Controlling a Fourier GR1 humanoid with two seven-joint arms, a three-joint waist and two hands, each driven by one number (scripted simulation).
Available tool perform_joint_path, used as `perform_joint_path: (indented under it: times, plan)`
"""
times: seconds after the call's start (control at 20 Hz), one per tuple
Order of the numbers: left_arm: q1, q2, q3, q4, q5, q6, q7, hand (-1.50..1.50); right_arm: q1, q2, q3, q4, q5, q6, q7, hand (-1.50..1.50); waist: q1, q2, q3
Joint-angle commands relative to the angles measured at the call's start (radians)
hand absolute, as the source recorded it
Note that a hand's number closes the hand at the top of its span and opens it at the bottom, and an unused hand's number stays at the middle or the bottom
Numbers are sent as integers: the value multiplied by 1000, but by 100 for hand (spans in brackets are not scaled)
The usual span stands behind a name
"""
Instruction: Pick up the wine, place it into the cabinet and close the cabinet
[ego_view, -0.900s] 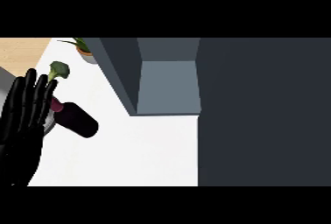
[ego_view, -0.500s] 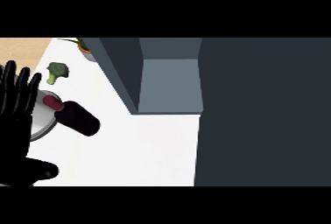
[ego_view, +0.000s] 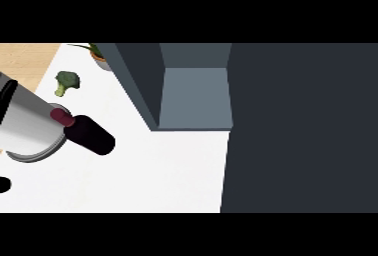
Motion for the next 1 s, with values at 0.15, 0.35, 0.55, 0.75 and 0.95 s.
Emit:
perform_joint_path:
  times: [0.15, 0.35, 0.55, 0.75, 0.95]
  plan:
    - [-44, 101, 93, -164, 127, 146, 235, -150, 16, 8, 59, -187, -5, -63, 164, -150, 3, 1, 1]
    - [-18, 88, 101, -151, 122, 128, 210, -150, 90, -27, 87, -300, -11, -62, 221, -150, -9, 0, 0]
    - [-25, 98, 109, -204, 135, 170, 250, -150, 91, -8, 152, -332, 37, -104, 241, -150, -8, -1, 0]
    - [-18, 152, 188, -261, 193, 197, 317, -150, 85, -5, 154, -268, 57, -89, 171, -150, -1, -1, 1]
    - [15, 131, 179, -241, 163, 179, 292, -150, 64, 18, 241, -331, 133, -163, 263, -150, -5, -1, -1]
